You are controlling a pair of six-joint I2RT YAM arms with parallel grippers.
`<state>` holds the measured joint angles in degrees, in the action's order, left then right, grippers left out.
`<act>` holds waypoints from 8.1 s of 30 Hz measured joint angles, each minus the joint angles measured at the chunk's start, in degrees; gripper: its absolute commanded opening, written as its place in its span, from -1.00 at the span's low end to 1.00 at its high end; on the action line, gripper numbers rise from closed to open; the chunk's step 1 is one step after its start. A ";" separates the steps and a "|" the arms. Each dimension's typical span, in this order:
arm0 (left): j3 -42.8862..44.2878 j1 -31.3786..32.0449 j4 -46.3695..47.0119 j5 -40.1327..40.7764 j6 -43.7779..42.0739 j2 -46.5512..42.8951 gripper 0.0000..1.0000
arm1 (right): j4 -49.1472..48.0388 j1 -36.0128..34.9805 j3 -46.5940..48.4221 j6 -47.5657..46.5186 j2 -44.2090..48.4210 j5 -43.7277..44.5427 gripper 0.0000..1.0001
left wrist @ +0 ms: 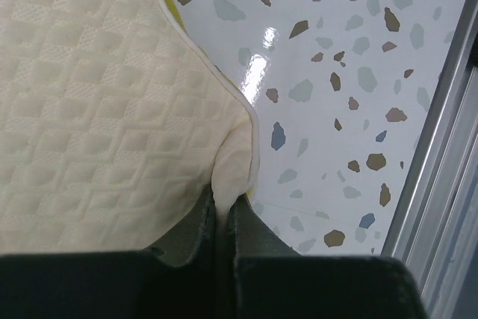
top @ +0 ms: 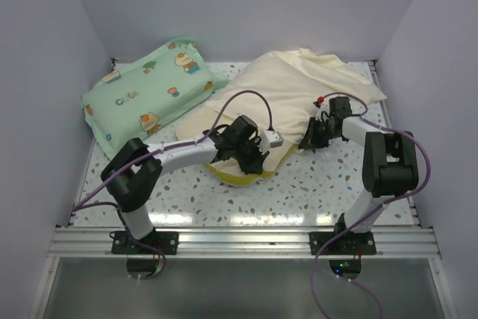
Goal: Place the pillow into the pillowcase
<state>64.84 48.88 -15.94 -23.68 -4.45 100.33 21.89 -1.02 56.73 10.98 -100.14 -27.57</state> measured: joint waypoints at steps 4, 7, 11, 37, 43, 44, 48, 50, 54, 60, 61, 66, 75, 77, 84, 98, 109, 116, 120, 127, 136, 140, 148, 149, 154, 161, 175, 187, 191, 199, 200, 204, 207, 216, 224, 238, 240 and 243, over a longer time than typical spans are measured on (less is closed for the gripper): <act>0.57 -2.10 0.28 -2.71 3.87 0.72 -1.00 | 0.70 -0.09 0.02 -0.70 0.74 -1.03 -1.00; 0.02 -5.57 3.41 -5.77 9.11 0.11 -1.00 | 3.76 -0.94 0.00 -1.01 5.53 -3.61 -1.00; -2.89 -10.25 11.30 -8.46 17.55 -4.39 -1.00 | 6.49 -7.26 0.17 -2.23 17.11 -7.19 -1.00; -12.39 -7.52 23.85 -4.70 10.19 -13.49 0.65 | 19.30 -12.39 -4.13 -3.52 28.02 -15.39 -1.00; -14.71 -16.65 3.98 -8.61 -2.84 -33.77 0.90 | 21.44 -12.48 -3.87 -6.23 27.65 -10.38 0.51; -14.43 -19.41 2.43 -9.25 -3.98 -34.88 0.92 | 22.08 -13.29 -3.37 -6.62 27.65 -9.88 0.67; -13.51 -32.24 -1.01 -8.52 -6.25 -33.38 0.93 | 25.14 -17.07 1.79 -8.85 26.40 -8.94 0.86; -13.49 -36.79 -1.90 -6.71 -6.27 -29.83 0.93 | 25.57 -17.59 6.43 -9.97 24.22 -7.61 0.76; -13.57 -42.10 -2.12 -3.04 -6.05 -22.91 0.93 | 21.51 -18.03 15.52 -10.93 18.84 -2.34 0.55; -14.51 -44.41 1.73 -2.99 -3.58 -16.81 0.93 | 13.14 -24.96 34.58 -11.93 1.51 7.52 0.38; -15.19 -44.44 3.28 -3.69 -2.69 -16.31 0.92 | 11.19 -26.21 37.68 -11.91 -1.92 8.87 0.36; -19.39 -44.54 13.33 -7.50 4.02 -14.03 0.87 | 5.22 -30.93 48.09 -10.71 -16.06 14.03 0.37; -25.53 -45.62 24.81 -10.45 12.11 -13.33 0.88 | 3.34 -37.00 65.20 -10.12 -33.94 17.73 0.52; -26.21 -45.64 26.25 -10.64 13.25 -13.27 0.87 | 3.48 -37.94 66.40 -10.16 -35.69 18.10 0.48; -28.55 -45.88 31.52 -11.58 17.62 -12.44 0.69 | 4.68 -39.26 69.66 -12.87 -41.22 20.76 -0.48; -32.44 -45.86 54.51 -21.27 34.51 -5.25 -1.00 | 7.67 -39.01 70.25 -7.56 -37.20 16.83 -1.00; -28.06 -42.38 85.46 -26.67 75.76 9.07 -1.00 | 6.62 -42.16 63.65 5.33 -21.16 12.61 -1.00; -28.55 -38.18 87.03 -28.48 88.50 3.56 -1.00 | 6.08 -43.43 60.52 7.93 -20.57 14.84 -1.00; -36.15 -38.93 87.93 -28.24 91.54 -4.07 -1.00 | 3.74 -41.48 58.12 9.16 -19.65 14.14 -1.00; -36.17 -39.15 89.13 -24.92 93.79 -1.55 -1.00 | -0.98 -44.46 50.82 17.40 -15.63 9.68 -1.00; -24.33 -39.82 91.52 -22.77 96.96 9.57 -0.76 | -9.57 -46.95 41.86 29.59 -10.36 13.07 -1.00; -25.07 -39.89 92.04 -21.38 96.35 11.32 0.00 | -9.70 -46.82 41.18 29.86 -10.12 15.23 -1.00; -37.40 -46.31 91.19 -22.08 91.10 3.19 0.82 | -8.66 -42.12 41.77 26.18 -11.65 13.51 -1.00; -39.26 -48.24 90.68 -23.06 89.99 0.46 0.83 | -8.68 -41.38 42.10 25.75 -12.33 12.85 -1.00; -44.46 -56.19 86.95 -31.32 79.56 -16.68 0.89 | -9.09 -39.39 43.67 24.17 -16.55 9.38 0.15; -30.01 -62.60 35.89 -37.53 29.29 -35.80 1.00 | -6.08 -38.07 43.60 20.70 -13.86 3.54 0.59; -24.24 -6.27 -0.87 -9.38 -39.67 -35.98 0.90 | 15.30 -2.80 1.11 5.20 26.56 1.29 0.17; -21.97 9.49 15.85 3.65 -43.93 -17.42 0.94 | 15.74 -0.79 -6.84 2.01 16.74 -6.58 0.32; -21.07 9.81 19.65 4.46 -44.68 -15.78 0.93 | 10.34 -0.79 -7.15 3.23 12.66 -8.11 0.14; -16.26 10.45 21.84 5.44 -44.85 -7.34 0.75 | 4.20 -0.79 -9.14 5.73 9.27 -11.80 -1.00; -15.91 10.45 21.99 5.81 -44.81 -6.51 0.66 | 4.28 -0.79 -9.18 5.64 9.55 -12.04 -1.00; -14.93 10.38 23.56 7.74 -44.13 -3.72 0.07 | 6.40 -0.79 -9.18 4.42 13.00 -12.04 -1.00; -13.77 9.88 24.68 8.92 -42.97 -1.99 -0.46 | 8.79 -0.66 -9.05 2.91 16.90 -11.93 -1.00; -9.22 5.03 21.99 5.22 -35.06 -0.28 -1.00 | 12.26 -0.42 -8.81 0.57 21.64 -11.17 -0.93; -6.49 2.45 20.26 5.35 -27.12 0.61 -1.00 | 13.25 -0.35 -8.68 0.81 19.30 -14.49 -1.00; 15.30 -1.51 20.70 19.65 2.51 1.42 -1.00 | 0.33 -4.42 -0.87 18.93 27.93 -25.51 -1.00; 17.35 -1.51 23.82 23.28 1.70 1.36 -1.00 | -5.11 -5.01 1.11 24.00 29.16 -26.91 -1.00; 15.34 -1.51 30.60 27.41 -1.33 1.38 -1.00 | -11.54 -5.90 1.95 30.86 31.43 -28.48 -1.00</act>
<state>80.18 47.37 14.66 3.73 -5.78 101.71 10.35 -6.92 58.67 41.85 -68.71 -56.05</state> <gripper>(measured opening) 0.040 0.011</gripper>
